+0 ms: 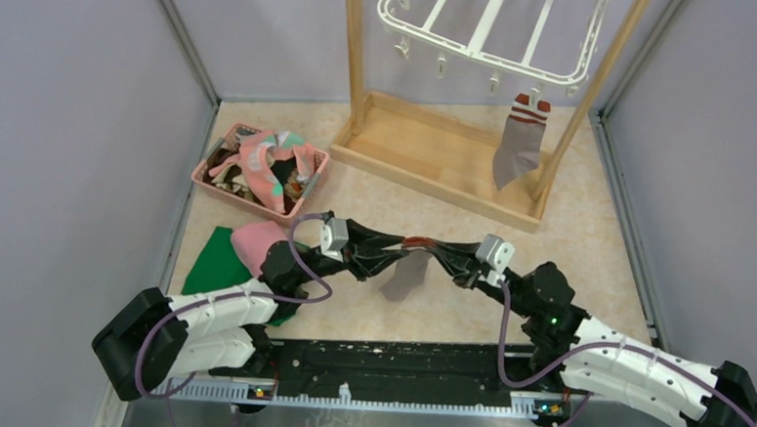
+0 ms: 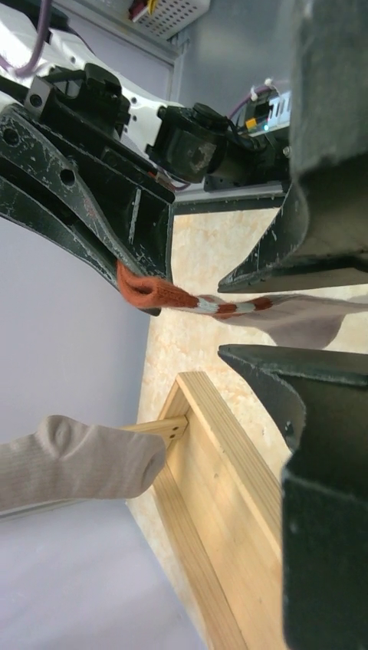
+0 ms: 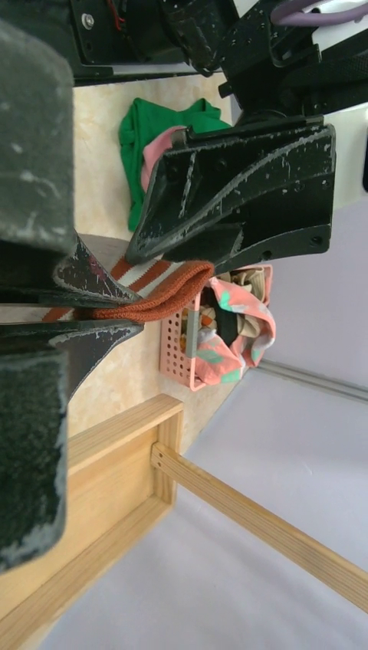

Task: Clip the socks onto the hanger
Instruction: Pick up the sock from the bin.

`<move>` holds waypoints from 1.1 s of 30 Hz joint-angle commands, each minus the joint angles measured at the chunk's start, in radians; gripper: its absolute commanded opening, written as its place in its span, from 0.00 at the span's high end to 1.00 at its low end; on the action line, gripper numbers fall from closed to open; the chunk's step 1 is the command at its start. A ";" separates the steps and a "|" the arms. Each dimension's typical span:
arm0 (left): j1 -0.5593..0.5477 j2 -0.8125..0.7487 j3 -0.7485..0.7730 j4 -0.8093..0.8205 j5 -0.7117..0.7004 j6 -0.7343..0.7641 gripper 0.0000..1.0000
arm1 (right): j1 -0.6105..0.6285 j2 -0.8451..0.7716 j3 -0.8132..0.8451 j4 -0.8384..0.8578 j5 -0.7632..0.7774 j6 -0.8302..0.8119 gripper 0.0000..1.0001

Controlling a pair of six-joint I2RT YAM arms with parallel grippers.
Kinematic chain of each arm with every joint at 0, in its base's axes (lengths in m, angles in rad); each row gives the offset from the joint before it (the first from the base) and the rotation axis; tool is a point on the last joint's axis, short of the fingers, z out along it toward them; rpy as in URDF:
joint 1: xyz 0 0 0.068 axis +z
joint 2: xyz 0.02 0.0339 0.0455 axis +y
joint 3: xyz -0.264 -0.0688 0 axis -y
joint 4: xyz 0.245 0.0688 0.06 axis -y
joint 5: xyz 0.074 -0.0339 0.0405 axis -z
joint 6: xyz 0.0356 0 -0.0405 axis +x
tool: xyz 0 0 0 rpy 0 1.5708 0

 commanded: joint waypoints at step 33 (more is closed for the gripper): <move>0.002 0.108 0.044 0.268 0.090 -0.034 0.68 | -0.007 -0.026 0.028 -0.012 0.012 -0.020 1.00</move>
